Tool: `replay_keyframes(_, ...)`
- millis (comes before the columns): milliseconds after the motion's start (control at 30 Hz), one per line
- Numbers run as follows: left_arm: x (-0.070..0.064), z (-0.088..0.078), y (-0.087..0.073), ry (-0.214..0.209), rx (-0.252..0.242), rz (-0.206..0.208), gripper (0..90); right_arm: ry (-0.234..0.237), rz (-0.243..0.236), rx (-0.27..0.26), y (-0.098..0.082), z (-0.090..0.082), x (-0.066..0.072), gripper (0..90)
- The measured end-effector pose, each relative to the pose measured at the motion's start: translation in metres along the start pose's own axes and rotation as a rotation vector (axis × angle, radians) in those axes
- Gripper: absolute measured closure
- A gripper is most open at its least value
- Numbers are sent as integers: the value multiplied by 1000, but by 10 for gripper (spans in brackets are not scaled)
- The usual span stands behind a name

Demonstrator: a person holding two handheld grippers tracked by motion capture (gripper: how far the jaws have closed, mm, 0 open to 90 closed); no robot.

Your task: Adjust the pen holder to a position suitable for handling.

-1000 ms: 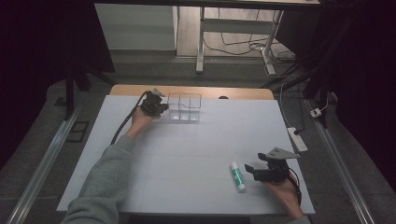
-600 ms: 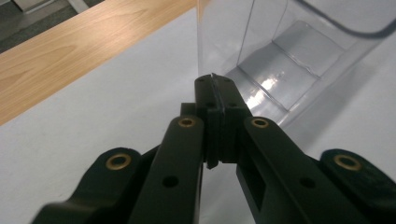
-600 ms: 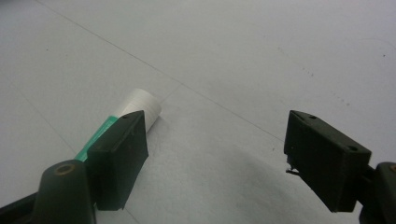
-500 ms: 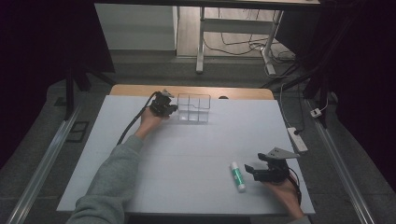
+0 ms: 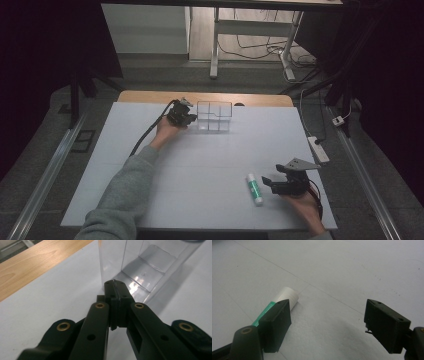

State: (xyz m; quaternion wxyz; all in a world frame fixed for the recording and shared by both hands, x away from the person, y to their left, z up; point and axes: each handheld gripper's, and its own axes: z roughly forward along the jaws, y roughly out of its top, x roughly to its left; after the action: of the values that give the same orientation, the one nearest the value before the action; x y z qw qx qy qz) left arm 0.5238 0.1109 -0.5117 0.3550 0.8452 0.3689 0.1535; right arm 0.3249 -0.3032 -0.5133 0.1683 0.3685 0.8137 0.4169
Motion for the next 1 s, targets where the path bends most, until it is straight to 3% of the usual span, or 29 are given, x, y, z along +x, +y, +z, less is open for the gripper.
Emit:
replay_keyframes(200,2,-4,2,26,-20,-8,886,-1,-2,3,0,-1,0,211)
replay_keyframes(400,6,-25,0,51,-8,8,886,5,1,0,0,-1,0,209)
replay_keyframes(533,7,-48,-11,51,-34,3,886,11,3,-7,-1,-2,0,209)
replay_keyframes(633,8,-62,-21,62,-16,0,887,9,2,-5,-1,-2,0,209)
replay_keyframes(767,10,-77,-36,43,-24,-20,886,6,-3,3,0,-2,1,209)
replay_keyframes(933,1,-88,-53,11,-37,-24,884,9,1,2,-1,-1,1,209)
replay_keyframes(1000,-4,-91,-60,2,-48,-19,834,6,4,0,-1,-2,1,209)
